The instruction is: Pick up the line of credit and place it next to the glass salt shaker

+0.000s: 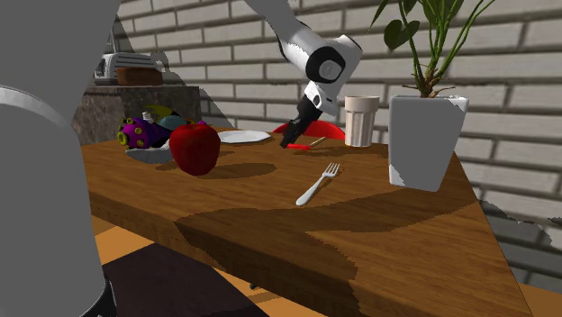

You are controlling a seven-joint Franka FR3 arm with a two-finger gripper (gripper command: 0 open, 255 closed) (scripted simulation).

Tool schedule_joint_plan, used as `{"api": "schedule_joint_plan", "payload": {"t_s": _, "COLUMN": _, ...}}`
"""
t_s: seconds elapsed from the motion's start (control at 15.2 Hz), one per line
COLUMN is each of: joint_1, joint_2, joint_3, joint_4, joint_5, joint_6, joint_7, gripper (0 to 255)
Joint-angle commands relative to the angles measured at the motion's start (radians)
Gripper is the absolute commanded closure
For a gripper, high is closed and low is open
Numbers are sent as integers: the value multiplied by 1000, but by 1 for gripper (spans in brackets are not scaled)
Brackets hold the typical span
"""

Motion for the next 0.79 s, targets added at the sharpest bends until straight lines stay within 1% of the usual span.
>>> {"api": "schedule_joint_plan", "payload": {"t_s": 0.0, "joint_1": -1, "joint_2": -13, "joint_3": -1, "joint_4": 7, "joint_5": -3, "joint_6": -17, "joint_7": 10, "gripper": 255}}
{"api": "schedule_joint_plan", "payload": {"t_s": 0.73, "joint_1": -6, "joint_2": -67, "joint_3": -4, "joint_4": 71, "joint_5": -19, "joint_6": -122, "joint_7": 69, "gripper": 255}}
